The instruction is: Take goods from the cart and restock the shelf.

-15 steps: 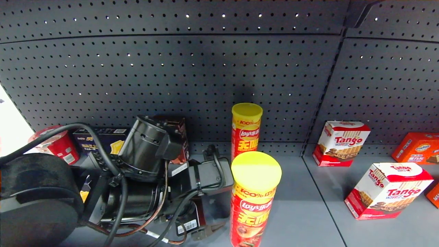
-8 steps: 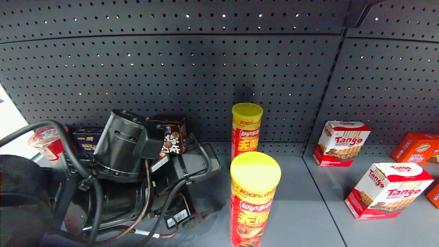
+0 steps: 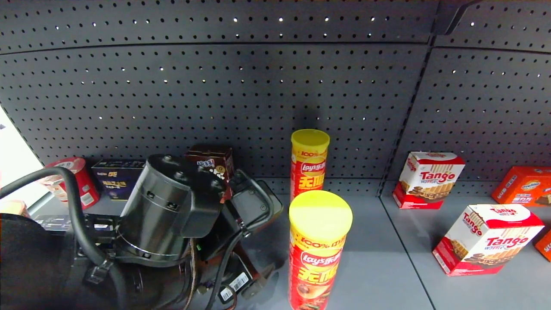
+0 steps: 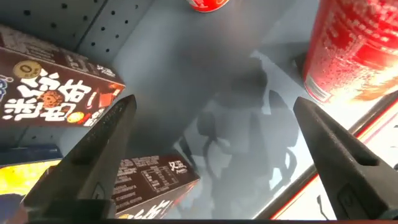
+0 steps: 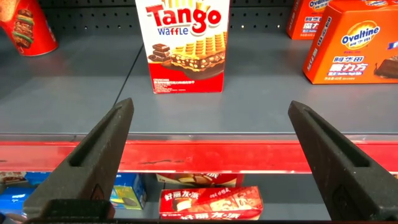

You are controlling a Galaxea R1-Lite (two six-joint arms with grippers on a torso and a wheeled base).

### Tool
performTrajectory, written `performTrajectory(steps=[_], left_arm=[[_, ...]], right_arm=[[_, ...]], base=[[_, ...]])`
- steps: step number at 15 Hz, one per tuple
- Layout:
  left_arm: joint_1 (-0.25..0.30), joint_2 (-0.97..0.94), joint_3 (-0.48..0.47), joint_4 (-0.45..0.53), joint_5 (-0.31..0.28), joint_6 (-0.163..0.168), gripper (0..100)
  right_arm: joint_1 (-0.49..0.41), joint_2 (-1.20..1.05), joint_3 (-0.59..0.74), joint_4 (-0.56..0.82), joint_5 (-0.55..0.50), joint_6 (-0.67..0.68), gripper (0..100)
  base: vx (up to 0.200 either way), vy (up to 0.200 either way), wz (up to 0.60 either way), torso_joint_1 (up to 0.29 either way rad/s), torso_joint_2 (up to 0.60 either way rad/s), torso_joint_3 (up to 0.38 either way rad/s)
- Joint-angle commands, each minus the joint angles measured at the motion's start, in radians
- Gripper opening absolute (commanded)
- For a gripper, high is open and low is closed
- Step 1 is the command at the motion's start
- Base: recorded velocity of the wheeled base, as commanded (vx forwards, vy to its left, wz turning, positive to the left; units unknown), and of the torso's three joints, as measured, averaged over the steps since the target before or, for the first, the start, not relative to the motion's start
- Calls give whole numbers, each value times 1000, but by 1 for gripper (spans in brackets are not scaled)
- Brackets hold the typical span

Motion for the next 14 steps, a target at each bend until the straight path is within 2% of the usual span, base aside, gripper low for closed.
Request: performTrajectory(steps=[1,3,5,6,11,14], left_arm=[[0,-7,21,-1,15,-1,100],[0,-13,36,-1,26,-1,100],[-3,-13,38,0,59,-43,100],[-1,-12,38,0,68,-51,100],[-23,-7,41,0,68,-58,100],[-37,8,39,2,68,-110,100]], right_arm=[[0,1,0,0,0,0,100],[0,1,0,-2,1,0,100],[0,1,0,0,0,0,100],[0,1,0,0,0,0,100],[0,1,0,0,0,0,100],[0,1,0,0,0,0,100]], base=[[0,0,0,0,0,0],[0,0,0,0,0,0],[0,0,0,0,0,0],[0,0,0,0,0,0],[0,0,0,0,0,0],[0,0,0,0,0,0]])
